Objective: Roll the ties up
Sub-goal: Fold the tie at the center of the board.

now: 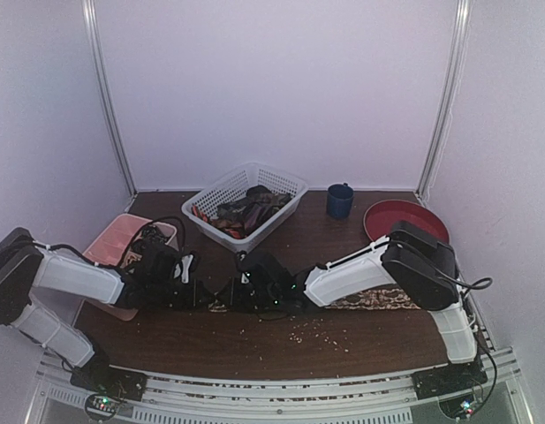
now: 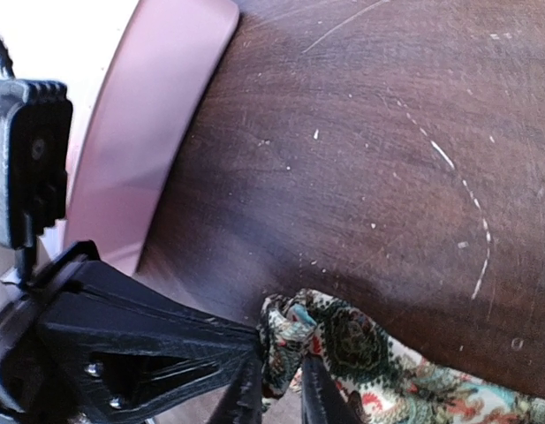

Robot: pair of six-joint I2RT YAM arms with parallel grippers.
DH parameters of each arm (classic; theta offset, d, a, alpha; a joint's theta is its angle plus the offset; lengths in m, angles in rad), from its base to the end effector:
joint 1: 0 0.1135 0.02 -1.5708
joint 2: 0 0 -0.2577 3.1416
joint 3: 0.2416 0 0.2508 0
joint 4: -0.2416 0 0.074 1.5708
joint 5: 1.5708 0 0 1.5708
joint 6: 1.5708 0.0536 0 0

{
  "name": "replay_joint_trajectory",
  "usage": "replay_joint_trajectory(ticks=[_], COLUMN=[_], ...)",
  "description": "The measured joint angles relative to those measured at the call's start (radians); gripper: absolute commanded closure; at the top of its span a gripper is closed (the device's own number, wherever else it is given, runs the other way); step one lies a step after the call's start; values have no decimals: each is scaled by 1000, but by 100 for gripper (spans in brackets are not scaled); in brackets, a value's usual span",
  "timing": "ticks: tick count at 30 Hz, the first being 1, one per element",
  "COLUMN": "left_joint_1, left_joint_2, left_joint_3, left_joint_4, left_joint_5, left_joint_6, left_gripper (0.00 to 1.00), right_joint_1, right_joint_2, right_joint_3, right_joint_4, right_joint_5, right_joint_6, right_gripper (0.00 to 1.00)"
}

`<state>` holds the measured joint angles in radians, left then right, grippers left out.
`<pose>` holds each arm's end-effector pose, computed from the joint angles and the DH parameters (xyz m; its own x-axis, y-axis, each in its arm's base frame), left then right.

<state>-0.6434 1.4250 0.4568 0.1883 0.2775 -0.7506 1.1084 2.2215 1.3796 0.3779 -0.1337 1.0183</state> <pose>0.1986 -0.1673 0.1136 -0.9113 -0.1366 -0.3885 0.1522 0.7650 -0.6258 0.2152 0.4478 0.1200 -0.9051 0.0753 -0.4185 -0.3235 0.5170 0.7925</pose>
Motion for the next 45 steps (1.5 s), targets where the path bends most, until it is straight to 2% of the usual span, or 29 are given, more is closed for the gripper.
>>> replay_joint_trajectory(ticks=[4,15,18,45], left_joint_1=[0,0,0,0], left_joint_2=[-12,-60,-60,-14], left_joint_3=[0,26,26,37], left_joint_4=[-7,-107,-106,-47], left_joint_5=[-7,-116,-112,-8], left_joint_6=[-9,-26,-25,8], left_gripper=[97,94,93,90], right_joint_1=[0,-8,-9,-10], right_joint_2=[10,12,12,-68], right_joint_3=[6,5,-1,-91], right_joint_4=[-14,-33,-25,13], right_joint_5=[16,38,34,40], right_joint_6=[-11,-27,-24,-16], right_gripper=[94,94,100,100])
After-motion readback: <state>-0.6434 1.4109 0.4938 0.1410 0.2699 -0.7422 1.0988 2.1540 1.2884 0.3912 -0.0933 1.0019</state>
